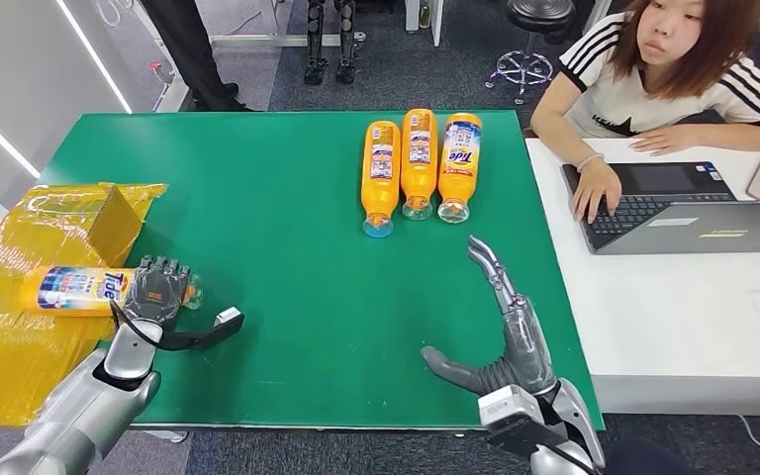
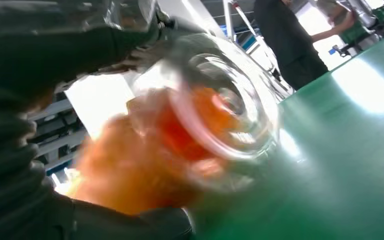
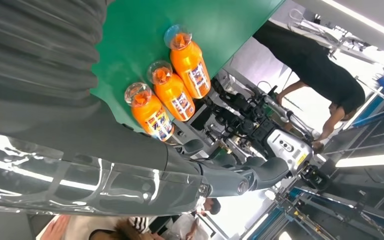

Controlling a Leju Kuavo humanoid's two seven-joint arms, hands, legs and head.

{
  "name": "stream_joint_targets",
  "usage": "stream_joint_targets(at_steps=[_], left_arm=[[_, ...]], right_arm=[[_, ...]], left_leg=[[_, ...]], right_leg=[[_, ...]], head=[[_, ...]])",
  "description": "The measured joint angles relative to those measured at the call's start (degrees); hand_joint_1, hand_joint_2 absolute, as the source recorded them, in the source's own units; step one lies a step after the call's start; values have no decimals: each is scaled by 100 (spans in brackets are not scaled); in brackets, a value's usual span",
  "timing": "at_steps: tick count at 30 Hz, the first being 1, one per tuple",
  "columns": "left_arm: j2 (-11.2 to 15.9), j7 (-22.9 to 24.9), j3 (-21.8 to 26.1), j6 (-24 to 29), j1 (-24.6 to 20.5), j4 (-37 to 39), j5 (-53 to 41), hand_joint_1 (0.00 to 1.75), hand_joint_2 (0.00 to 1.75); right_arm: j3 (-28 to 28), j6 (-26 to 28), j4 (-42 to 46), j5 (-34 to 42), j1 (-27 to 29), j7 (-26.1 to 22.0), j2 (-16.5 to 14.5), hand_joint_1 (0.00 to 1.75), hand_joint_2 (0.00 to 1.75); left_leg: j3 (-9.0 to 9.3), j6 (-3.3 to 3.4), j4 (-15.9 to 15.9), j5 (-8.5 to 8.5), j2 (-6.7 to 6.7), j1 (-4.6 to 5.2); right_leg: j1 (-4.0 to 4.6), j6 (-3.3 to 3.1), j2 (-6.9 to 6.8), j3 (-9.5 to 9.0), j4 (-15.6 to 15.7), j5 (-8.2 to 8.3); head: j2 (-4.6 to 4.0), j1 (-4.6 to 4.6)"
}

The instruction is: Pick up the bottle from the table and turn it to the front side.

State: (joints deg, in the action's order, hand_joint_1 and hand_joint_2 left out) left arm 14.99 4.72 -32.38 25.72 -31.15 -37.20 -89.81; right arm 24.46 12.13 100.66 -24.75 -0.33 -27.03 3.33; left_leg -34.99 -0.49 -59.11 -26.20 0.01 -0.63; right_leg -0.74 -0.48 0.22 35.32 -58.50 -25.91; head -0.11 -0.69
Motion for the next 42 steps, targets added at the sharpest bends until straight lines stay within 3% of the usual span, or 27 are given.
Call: stream_joint_targets(at_steps=[13, 22, 29, 34, 42], left_arm=[[-364, -878, 492, -178, -156, 21, 478, 0, 175], [-961, -1782, 840, 42, -23, -141, 1847, 0, 175], [-1377, -2065, 850, 712, 304, -1528, 3384, 0, 175], [-1640, -2923, 840, 1332, 571, -2681, 4907, 0, 175], [-1996, -3517, 682, 1227, 820, -3911, 6315, 0, 175]], right_arm=[[-63, -204, 34, 317, -130, 63, 91, 0, 175], [-298, -221, -43, 503, -59, 13, 89, 0, 175], [-436, -202, -45, 496, 129, 3, 34, 0, 175], [-510, -175, -81, 566, 154, -69, -107, 0, 175], [-610, -82, -76, 607, 238, -58, -336, 0, 175]], left_leg=[[4, 0, 0, 1, -9, 0], [1, 0, -3, 1, -22, 1], [-2, 3, -4, -3, -21, 0], [-2, 4, -4, -4, -18, 0], [-2, 5, -4, -4, -20, 1]], right_leg=[[0, 1, -12, -8, 0, 1], [-1, 1, -24, -9, 3, 0], [-1, 3, -21, -7, 6, 0], [-1, 3, -19, -6, 6, -1], [-1, 5, -20, -7, 7, -2]], head=[[0, -1], [0, 0], [0, 0], [0, 0], [0, 0]])
